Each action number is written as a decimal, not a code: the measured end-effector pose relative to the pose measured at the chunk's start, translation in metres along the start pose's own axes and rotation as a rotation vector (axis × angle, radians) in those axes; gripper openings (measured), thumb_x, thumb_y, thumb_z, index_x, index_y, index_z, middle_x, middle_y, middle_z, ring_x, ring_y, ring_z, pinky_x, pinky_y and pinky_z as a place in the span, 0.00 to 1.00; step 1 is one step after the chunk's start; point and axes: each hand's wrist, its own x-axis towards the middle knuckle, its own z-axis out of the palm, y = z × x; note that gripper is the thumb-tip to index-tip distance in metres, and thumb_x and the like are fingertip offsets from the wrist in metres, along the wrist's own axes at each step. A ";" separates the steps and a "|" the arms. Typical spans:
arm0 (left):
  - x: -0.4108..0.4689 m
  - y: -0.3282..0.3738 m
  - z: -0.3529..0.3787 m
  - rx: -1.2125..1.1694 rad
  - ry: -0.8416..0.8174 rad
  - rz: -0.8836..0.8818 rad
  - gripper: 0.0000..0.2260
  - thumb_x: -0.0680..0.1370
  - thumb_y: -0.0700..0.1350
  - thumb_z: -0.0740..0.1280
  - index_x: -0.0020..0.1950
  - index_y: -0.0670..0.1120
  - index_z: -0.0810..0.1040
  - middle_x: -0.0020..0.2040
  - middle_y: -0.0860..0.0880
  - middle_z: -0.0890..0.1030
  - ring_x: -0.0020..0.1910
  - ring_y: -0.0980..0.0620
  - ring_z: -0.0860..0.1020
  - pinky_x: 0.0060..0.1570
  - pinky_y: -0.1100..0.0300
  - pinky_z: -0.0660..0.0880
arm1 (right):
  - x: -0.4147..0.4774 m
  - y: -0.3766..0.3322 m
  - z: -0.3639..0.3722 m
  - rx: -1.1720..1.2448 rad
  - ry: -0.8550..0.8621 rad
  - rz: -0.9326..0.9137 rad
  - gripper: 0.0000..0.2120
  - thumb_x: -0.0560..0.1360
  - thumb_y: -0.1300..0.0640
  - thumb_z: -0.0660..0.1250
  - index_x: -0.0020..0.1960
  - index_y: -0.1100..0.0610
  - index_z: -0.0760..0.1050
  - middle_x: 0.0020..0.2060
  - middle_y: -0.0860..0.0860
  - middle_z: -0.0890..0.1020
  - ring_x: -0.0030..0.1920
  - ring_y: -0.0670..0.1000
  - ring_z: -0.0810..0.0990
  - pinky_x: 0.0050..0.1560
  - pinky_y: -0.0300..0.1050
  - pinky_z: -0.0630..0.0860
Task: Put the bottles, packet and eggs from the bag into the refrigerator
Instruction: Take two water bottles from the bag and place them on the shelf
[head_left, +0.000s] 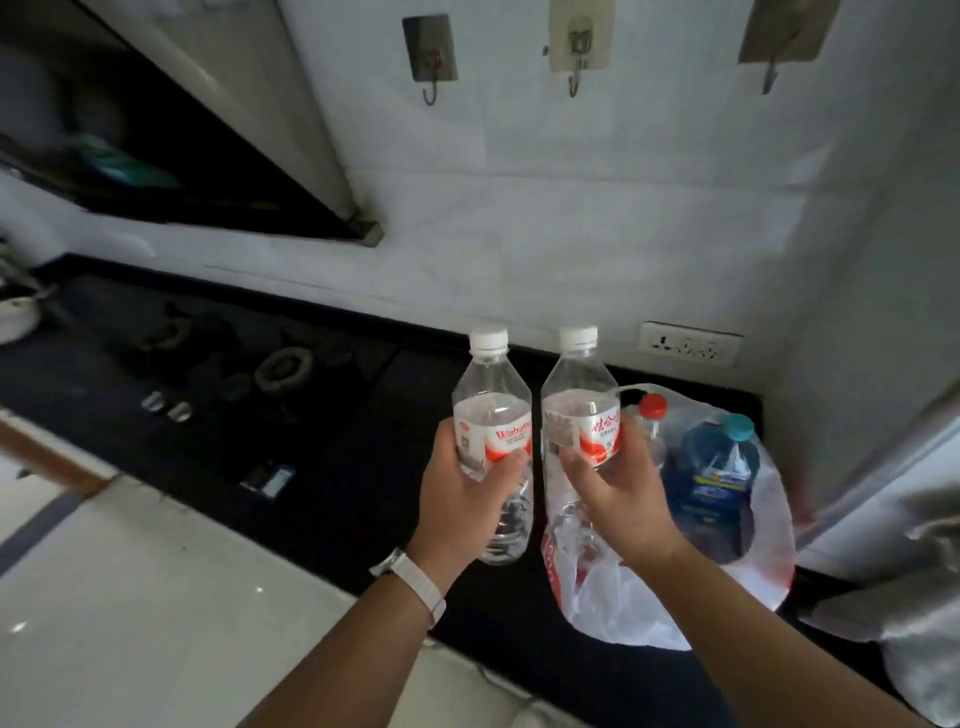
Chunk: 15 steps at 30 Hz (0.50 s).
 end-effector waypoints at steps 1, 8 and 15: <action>-0.006 0.000 -0.006 0.025 0.039 -0.006 0.18 0.73 0.43 0.76 0.58 0.54 0.74 0.51 0.54 0.83 0.50 0.55 0.83 0.49 0.54 0.82 | 0.000 0.001 0.005 0.016 -0.026 0.008 0.24 0.71 0.46 0.71 0.63 0.51 0.70 0.51 0.44 0.82 0.54 0.42 0.81 0.50 0.38 0.78; -0.052 0.001 -0.058 0.116 0.322 -0.055 0.19 0.73 0.42 0.76 0.55 0.57 0.72 0.48 0.59 0.81 0.47 0.65 0.81 0.42 0.70 0.76 | -0.007 -0.001 0.063 0.057 -0.239 0.046 0.23 0.73 0.48 0.72 0.65 0.48 0.68 0.53 0.43 0.80 0.52 0.36 0.80 0.46 0.34 0.76; -0.094 -0.003 -0.132 0.151 0.577 -0.078 0.15 0.73 0.41 0.75 0.53 0.53 0.74 0.45 0.56 0.82 0.41 0.65 0.81 0.37 0.73 0.74 | -0.025 -0.017 0.132 -0.015 -0.447 0.045 0.22 0.74 0.54 0.72 0.64 0.46 0.66 0.51 0.43 0.79 0.50 0.41 0.81 0.48 0.37 0.76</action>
